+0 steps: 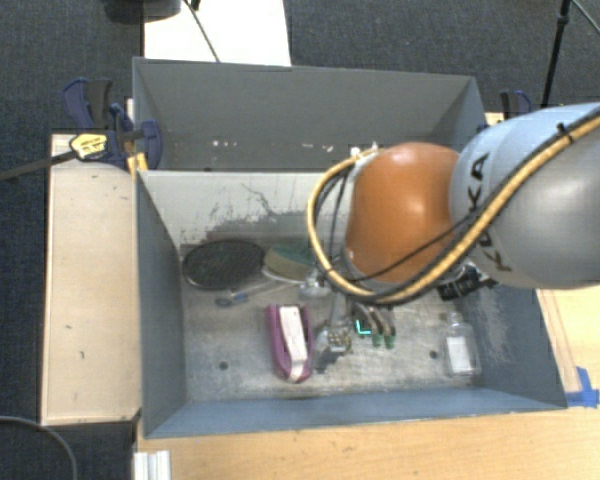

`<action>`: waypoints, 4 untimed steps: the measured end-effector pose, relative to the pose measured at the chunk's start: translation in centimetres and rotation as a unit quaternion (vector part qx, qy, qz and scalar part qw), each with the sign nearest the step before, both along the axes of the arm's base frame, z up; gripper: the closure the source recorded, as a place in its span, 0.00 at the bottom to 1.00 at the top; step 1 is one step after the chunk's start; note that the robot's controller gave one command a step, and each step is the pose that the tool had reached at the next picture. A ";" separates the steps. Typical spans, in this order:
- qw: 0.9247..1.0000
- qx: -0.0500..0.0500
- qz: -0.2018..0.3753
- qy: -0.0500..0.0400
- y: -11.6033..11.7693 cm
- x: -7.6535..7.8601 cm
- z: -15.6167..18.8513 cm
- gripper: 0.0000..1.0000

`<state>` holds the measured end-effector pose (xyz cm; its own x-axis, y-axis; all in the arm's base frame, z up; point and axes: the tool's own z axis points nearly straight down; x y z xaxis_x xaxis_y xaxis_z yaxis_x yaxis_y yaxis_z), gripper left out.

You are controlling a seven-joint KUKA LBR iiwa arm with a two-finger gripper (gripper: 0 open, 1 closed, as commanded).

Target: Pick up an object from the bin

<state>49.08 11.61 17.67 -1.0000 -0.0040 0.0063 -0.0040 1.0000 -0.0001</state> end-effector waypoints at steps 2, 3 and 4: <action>0.995 0.007 0.104 -0.002 -1.4 7.8 -9.5 0.00; 0.964 0.001 0.267 -0.009 1.5 6.4 -7.9 0.00; 0.888 0.001 0.459 -0.005 5.6 7.3 -8.0 0.00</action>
Offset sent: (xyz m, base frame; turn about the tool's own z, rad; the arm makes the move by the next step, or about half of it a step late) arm 0.0536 0.0279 -0.0999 0.0110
